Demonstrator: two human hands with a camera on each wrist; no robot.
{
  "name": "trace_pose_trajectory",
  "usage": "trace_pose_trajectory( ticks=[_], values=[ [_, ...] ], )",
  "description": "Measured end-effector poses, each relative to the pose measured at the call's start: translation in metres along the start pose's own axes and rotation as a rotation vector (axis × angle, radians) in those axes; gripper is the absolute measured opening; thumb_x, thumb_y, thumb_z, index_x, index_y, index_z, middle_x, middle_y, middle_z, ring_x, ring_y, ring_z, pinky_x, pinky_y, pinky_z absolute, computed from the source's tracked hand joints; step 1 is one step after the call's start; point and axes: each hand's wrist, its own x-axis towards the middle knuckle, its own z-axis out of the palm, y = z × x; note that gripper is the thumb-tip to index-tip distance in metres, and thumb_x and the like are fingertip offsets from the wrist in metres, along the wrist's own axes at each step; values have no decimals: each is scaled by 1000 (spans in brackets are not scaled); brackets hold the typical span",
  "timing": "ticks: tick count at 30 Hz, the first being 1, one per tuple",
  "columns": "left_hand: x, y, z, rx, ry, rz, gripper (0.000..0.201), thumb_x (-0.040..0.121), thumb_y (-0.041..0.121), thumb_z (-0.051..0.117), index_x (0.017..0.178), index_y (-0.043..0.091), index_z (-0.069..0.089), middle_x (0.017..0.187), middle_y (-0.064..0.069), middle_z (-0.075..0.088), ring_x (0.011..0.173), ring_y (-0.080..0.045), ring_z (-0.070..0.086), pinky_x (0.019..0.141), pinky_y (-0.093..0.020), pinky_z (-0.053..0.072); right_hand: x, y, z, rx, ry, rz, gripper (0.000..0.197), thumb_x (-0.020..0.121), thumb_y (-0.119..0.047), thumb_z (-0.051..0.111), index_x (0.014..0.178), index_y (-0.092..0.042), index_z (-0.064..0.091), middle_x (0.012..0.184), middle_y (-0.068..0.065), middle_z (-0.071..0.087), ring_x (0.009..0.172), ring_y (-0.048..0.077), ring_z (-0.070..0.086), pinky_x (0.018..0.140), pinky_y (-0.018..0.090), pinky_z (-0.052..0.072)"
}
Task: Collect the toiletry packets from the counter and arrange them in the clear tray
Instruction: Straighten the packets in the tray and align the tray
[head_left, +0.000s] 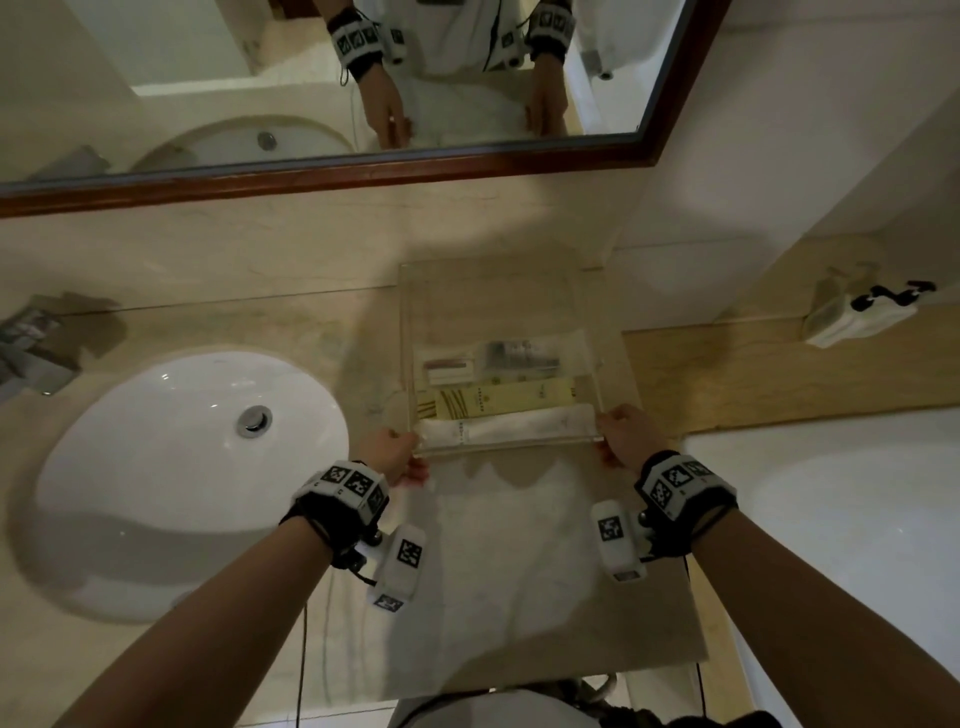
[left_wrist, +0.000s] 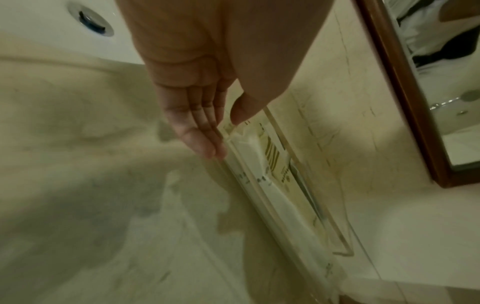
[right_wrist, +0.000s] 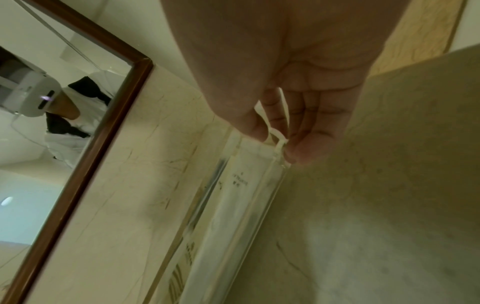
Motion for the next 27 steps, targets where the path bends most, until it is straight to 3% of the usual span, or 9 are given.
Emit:
trace_pose_trajectory(
  ticks=[3,5,10,13,16,19,21,24,27],
  values=[
    [8,10,-2,-46,46,22,9,97,7,42,102,1,40,68,-14,52,33,-15,57,30,-21,47,8,-7,2,33,-2,2,14,92,-17,51,94,-4,46,66,9,57,54,21,52,52,30,47],
    [12,16,-2,-50,58,52,5,97,4,42,93,2,41,67,-15,52,32,-13,57,30,-20,47,14,-11,5,51,22,5,11,92,-14,50,94,-4,45,66,9,57,54,21,53,56,32,48],
    [27,24,4,-55,114,99,28,96,2,40,71,10,34,65,-14,51,21,-5,50,28,-18,44,31,-20,12,121,96,5,8,92,-9,47,97,-5,42,64,9,55,54,21,53,62,35,51],
    [34,28,5,-114,111,113,28,96,0,40,70,10,33,65,-14,49,21,-4,49,27,-17,44,40,-25,14,163,124,3,9,89,-5,48,81,-1,50,59,10,55,53,22,53,76,45,54],
    [38,32,5,-161,104,138,27,96,2,42,71,9,35,65,-14,50,22,-4,50,29,-17,45,46,-28,15,157,145,4,19,86,-3,49,68,-2,54,54,10,56,52,21,54,72,38,53],
    [43,34,4,-185,109,153,20,95,3,45,75,3,43,66,-14,53,26,-3,54,32,-18,48,50,-29,15,192,162,7,12,85,-2,50,79,1,61,57,9,58,50,19,56,57,31,53],
    [45,35,2,-186,125,161,26,94,1,45,69,3,47,65,-13,54,27,-3,55,34,-17,49,53,-29,17,223,165,17,12,83,-4,50,85,1,61,60,10,60,53,20,58,62,36,56],
    [48,36,2,-214,131,164,30,93,-2,43,65,4,49,65,-13,55,29,-4,56,36,-17,50,58,-28,19,242,185,27,16,81,-4,51,74,4,63,58,9,62,57,24,60,77,46,57],
    [49,38,3,-279,106,145,28,93,-2,43,67,3,50,66,-13,55,39,-10,61,39,-17,52,63,-27,19,262,194,35,27,81,-10,53,100,6,62,52,3,66,59,20,63,76,40,57]
  ],
)
